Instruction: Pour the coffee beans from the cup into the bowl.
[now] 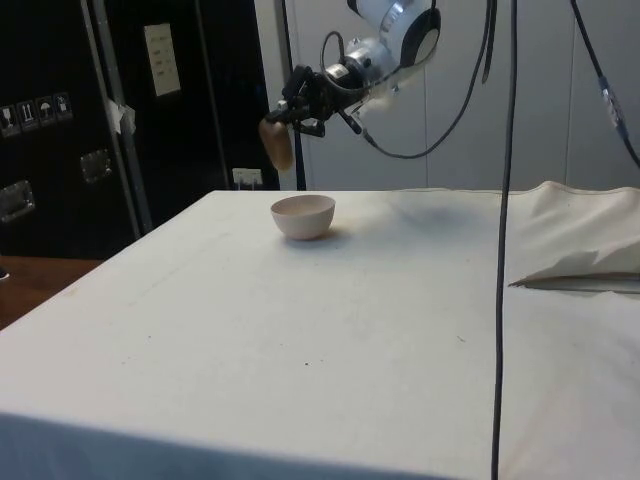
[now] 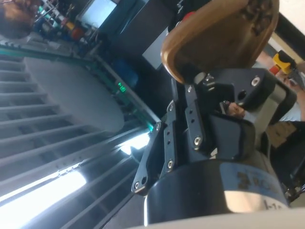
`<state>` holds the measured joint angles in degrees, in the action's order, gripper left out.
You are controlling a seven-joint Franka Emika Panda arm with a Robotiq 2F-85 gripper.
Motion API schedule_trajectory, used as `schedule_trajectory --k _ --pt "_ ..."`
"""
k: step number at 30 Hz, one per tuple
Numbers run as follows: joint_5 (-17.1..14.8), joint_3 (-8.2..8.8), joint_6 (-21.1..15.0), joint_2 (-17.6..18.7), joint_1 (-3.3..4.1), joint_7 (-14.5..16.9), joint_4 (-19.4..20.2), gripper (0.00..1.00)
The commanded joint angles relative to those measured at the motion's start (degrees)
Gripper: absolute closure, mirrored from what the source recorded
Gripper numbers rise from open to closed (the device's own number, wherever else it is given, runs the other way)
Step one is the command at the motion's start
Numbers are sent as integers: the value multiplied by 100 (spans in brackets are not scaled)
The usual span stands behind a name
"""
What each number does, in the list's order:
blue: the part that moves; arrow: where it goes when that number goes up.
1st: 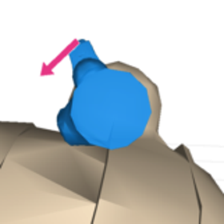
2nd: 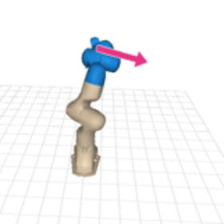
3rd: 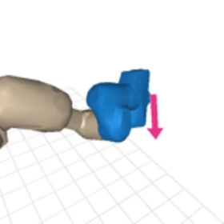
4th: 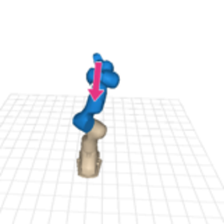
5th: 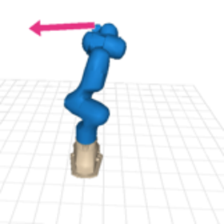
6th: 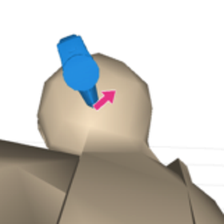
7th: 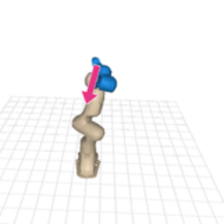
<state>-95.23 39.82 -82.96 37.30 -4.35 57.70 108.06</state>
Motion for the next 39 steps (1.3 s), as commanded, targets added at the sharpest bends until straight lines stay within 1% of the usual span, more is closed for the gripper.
schedule_trajectory --k 1,3,8,9,10,15,16,17,18,24,25,26,27,33,34,35,36,39 --pt "-63 -23 109 34 -46 6 -17 100" --pt "-92 -6 155 46 -46 11 -17 100" --pt "-252 63 424 143 -63 63 -11 100" --pt "-229 92 361 132 -17 74 0 100" --pt "-292 103 516 172 -63 80 -11 100" --pt "-418 178 745 252 -69 109 -11 100" --pt "-470 206 842 286 -74 120 -11 100" --pt "-453 241 796 275 -29 132 6 100" --pt "-493 218 882 304 -74 120 -11 100" --pt "-659 286 1163 401 -103 149 -17 100" --pt "-728 309 1261 435 -103 155 -23 100" --pt "-705 355 1232 430 -52 172 6 100" --pt "-751 321 1301 453 -103 160 -23 100" --pt "-934 361 1518 544 -115 160 -23 100" --pt "-963 372 1536 550 -109 160 -17 100" --pt "-922 401 1495 533 -69 189 6 100" --pt "-985 378 1553 561 -109 155 -17 100" --pt "-1071 384 1587 573 -109 143 6 100"
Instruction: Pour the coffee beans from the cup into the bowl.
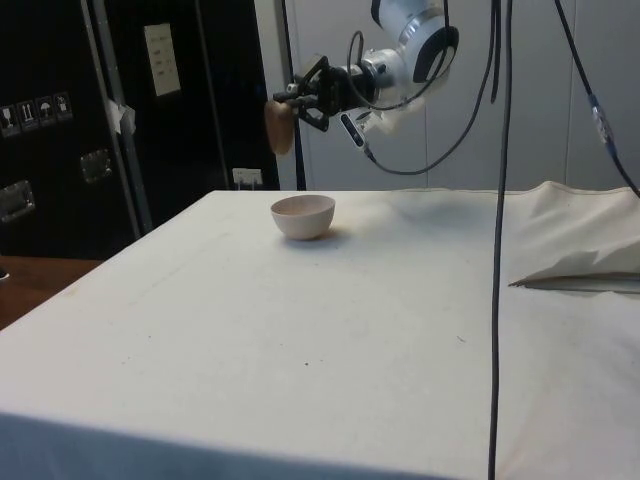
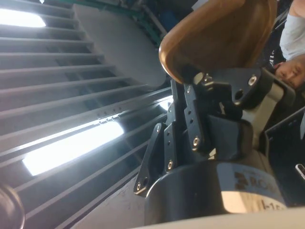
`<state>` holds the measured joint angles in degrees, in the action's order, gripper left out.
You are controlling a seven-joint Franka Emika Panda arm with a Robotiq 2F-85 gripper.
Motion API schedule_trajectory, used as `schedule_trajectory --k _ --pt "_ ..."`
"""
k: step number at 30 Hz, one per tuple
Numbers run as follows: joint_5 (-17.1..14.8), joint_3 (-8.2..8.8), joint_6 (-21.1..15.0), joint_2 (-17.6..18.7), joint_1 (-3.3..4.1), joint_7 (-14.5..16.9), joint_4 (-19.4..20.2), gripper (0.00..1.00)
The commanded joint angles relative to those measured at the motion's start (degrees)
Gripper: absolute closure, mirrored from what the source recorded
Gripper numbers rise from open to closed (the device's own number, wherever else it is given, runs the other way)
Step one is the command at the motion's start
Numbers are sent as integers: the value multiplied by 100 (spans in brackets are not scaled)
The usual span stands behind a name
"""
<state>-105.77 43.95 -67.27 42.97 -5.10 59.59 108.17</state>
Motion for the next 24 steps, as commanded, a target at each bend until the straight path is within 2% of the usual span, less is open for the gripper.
schedule_trajectory --k 1,3,4,12,13,20,24 --pt "-57 -23 40 6 -34 -46 6 100" --pt "-40 0 23 0 0 -6 17 100" --pt "-92 -23 57 11 -29 -40 17 100" --pt "-80 0 74 6 0 0 40 100" --pt "-92 -11 86 17 -17 -17 34 100" --pt "-80 0 80 6 0 0 40 100" --pt "-86 -6 109 11 -17 -11 40 100"
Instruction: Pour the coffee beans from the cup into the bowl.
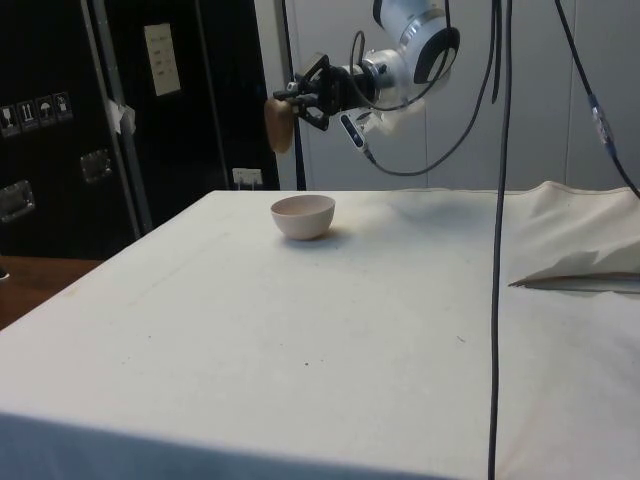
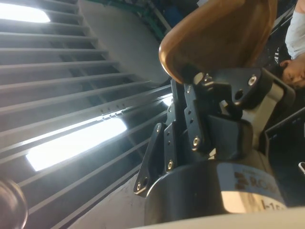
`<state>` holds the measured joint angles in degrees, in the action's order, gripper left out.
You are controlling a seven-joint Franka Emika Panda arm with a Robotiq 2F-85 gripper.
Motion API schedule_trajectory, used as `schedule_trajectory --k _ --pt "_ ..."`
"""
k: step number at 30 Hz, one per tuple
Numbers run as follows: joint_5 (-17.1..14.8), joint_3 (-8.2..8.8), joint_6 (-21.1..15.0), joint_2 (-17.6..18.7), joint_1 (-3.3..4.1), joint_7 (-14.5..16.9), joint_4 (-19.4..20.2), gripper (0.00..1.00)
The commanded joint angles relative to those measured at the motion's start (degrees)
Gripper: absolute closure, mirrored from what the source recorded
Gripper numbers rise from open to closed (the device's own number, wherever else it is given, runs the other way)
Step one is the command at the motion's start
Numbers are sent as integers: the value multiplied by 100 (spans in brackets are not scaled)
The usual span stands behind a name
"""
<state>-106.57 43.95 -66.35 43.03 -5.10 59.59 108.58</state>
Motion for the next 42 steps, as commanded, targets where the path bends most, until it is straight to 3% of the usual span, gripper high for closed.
schedule_trajectory --k 1,15,22,23,24,32,33,34,41,42 --pt "-6 -6 17 6 -11 -6 0 100" --pt "-6 -6 6 0 0 17 11 100" --pt "57 40 -97 -29 92 138 52 100" --pt "34 6 -17 0 52 166 23 100" --pt "74 46 -109 -46 132 195 92 100" --pt "172 63 -172 -189 309 487 332 100" --pt "149 11 -57 -138 235 504 275 100" --pt "183 69 -183 -212 332 516 361 100" --pt "321 57 -327 -384 481 791 556 100" --pt "298 11 -201 -321 395 785 481 100"
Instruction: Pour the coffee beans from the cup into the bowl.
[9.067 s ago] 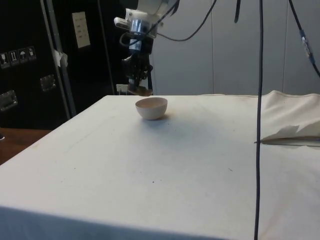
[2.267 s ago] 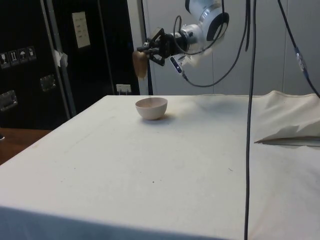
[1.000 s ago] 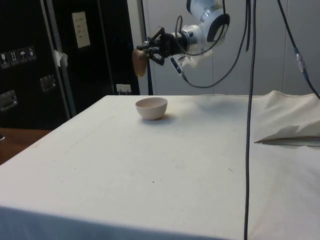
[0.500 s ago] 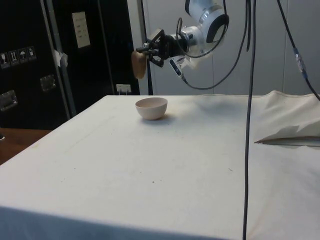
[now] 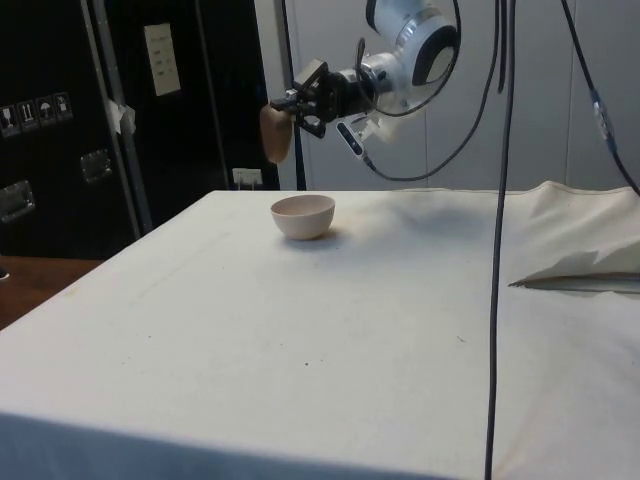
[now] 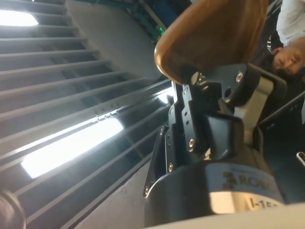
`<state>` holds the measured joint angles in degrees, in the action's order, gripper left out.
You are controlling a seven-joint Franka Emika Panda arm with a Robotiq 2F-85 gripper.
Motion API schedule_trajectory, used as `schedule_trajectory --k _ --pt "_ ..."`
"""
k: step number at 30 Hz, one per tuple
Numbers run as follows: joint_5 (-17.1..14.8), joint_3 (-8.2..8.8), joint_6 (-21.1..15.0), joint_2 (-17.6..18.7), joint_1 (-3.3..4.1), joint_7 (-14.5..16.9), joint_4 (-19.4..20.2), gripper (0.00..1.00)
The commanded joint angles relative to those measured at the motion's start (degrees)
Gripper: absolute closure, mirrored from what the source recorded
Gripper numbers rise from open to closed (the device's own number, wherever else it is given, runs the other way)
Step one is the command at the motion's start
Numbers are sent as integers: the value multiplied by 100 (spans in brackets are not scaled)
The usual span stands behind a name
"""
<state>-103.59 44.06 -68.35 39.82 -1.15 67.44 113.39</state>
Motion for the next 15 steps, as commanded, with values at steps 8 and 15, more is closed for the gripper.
schedule_trajectory --k 8,15 --pt "160 34 -372 -275 298 275 258 100" --pt "286 -11 -613 -470 430 470 395 100"
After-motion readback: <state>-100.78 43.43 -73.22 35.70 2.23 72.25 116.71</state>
